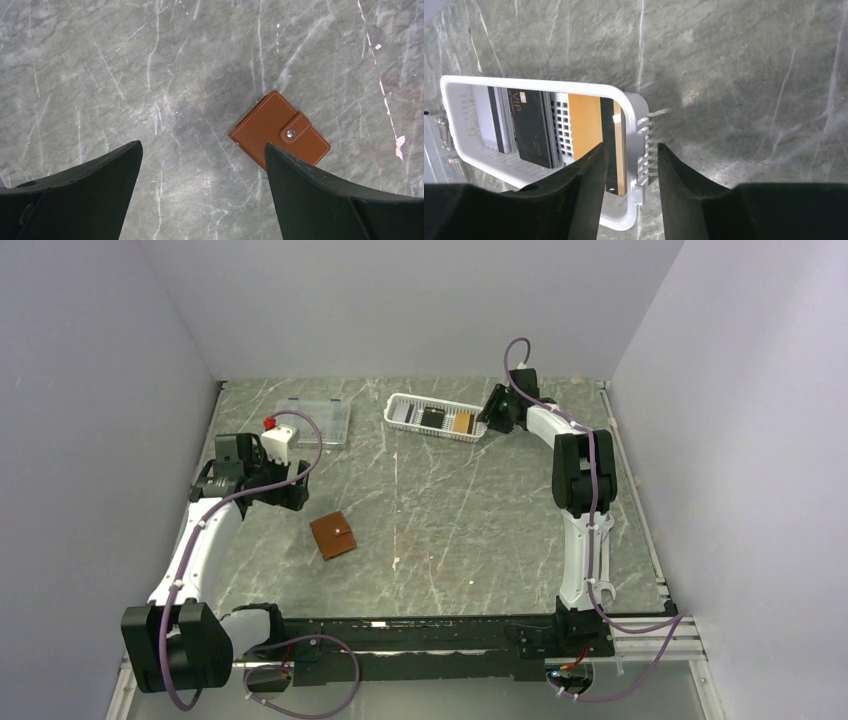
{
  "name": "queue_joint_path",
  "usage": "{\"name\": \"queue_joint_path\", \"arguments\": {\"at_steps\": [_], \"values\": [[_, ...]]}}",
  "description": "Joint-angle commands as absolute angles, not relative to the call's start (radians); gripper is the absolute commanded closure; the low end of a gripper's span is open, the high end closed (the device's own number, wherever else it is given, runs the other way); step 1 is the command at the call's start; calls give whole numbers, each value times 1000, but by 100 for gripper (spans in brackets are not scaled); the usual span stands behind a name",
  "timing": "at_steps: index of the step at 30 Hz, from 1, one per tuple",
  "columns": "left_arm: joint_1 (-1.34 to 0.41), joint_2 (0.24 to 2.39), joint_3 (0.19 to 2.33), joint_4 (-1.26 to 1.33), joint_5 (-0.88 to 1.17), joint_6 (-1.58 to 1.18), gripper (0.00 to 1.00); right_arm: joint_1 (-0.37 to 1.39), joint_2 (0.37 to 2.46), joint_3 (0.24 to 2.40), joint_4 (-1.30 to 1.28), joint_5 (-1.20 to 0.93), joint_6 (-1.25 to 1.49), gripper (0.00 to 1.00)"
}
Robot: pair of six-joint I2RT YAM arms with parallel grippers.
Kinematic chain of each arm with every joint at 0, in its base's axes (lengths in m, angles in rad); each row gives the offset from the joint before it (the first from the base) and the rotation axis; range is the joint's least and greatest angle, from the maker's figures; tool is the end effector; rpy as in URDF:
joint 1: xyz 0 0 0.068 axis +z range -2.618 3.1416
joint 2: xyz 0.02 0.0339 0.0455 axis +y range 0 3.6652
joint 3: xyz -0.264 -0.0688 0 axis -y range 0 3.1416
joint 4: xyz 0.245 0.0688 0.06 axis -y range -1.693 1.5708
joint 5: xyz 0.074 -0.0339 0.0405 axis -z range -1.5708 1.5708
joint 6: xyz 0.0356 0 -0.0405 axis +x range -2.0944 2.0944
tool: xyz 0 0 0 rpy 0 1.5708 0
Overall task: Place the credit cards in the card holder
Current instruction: Move the storage box to the center of the board.
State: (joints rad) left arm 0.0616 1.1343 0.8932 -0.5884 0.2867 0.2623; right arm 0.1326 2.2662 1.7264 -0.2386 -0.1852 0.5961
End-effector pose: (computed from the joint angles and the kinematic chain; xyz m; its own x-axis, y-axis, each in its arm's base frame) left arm 0.2338 0.0043 0.2727 -0.6769 0.2074 -0.7062 0.3179 0.9477 -0.0264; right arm 0.5024 0.0736 0.1652 -0.7219 0.4604 -0.5166 0.1756 0.8440 0.5067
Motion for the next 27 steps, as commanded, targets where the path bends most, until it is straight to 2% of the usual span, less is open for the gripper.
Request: {"name": "queue_joint_path", "arguments": {"at_steps": [1,6,12,19,27], "values": [[58,1104,874,-590,253,301,1,132,2248,1707,-195,-197,637,59],[58,1092,860,-587,258,312,1,132,2219,1647,-178,-197,650,70],[58,1085,859,-591,242,336,1,132,2163,1548,-159,-187,657,79],[54,1072,832,-580,220,388,1,133,2062,1396,-143,-178,659,84],[35,1100,813,-587,206,452,1,152,1883,1128,-132,-170,627,88]]}}
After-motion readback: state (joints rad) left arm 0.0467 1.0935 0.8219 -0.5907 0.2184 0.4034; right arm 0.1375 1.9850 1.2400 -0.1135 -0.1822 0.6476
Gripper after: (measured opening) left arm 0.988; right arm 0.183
